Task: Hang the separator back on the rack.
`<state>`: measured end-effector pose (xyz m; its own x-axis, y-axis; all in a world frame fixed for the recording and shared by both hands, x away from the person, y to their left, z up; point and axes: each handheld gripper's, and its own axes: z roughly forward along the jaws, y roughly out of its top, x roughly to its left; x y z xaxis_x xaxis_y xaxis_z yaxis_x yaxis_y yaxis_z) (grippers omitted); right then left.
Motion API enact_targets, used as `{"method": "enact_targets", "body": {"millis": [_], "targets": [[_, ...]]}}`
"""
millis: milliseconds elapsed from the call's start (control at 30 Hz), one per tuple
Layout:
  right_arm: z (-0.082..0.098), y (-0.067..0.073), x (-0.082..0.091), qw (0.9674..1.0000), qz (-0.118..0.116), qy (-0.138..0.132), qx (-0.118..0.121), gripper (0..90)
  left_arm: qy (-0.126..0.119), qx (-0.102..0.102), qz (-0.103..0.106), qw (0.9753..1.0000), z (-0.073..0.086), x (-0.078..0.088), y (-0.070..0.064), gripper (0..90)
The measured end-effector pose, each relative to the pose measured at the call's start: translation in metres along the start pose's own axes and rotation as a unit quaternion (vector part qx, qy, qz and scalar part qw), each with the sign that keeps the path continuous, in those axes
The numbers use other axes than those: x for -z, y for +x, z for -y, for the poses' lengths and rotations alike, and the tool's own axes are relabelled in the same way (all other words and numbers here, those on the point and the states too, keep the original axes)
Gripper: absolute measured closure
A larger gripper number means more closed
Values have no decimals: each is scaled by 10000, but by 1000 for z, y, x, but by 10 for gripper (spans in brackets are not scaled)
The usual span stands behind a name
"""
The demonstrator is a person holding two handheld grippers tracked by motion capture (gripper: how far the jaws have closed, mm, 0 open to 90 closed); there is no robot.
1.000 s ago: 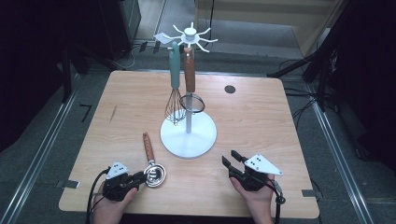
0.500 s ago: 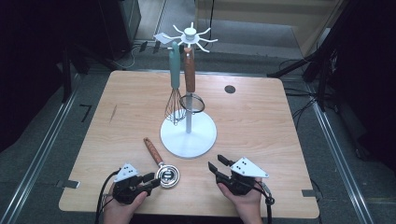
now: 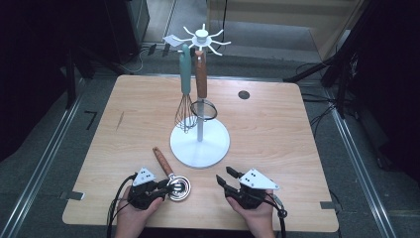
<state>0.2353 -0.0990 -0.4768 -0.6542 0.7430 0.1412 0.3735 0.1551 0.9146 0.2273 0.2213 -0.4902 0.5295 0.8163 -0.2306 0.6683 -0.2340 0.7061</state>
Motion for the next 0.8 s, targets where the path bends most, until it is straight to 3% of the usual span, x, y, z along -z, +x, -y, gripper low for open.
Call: {"method": "enact_targets", "body": {"millis": [200, 333, 467, 800], "targets": [[1, 4, 1, 10000, -45, 17, -3, 540, -33, 3, -101, 9999, 7, 0, -17, 695], [2, 10, 4, 9999, -139, -7, -66, 530, -21, -101, -136, 9999, 8, -3, -30, 675], [4, 17, 8, 9998, -197, -9, -73, 529, -94, 54, -23, 9999, 7, -10, -38, 642], [11, 24, 6, 9990, -320, 227, -212, 688, -72, -79, 160, 9998, 4, -20, -58, 490]]}}
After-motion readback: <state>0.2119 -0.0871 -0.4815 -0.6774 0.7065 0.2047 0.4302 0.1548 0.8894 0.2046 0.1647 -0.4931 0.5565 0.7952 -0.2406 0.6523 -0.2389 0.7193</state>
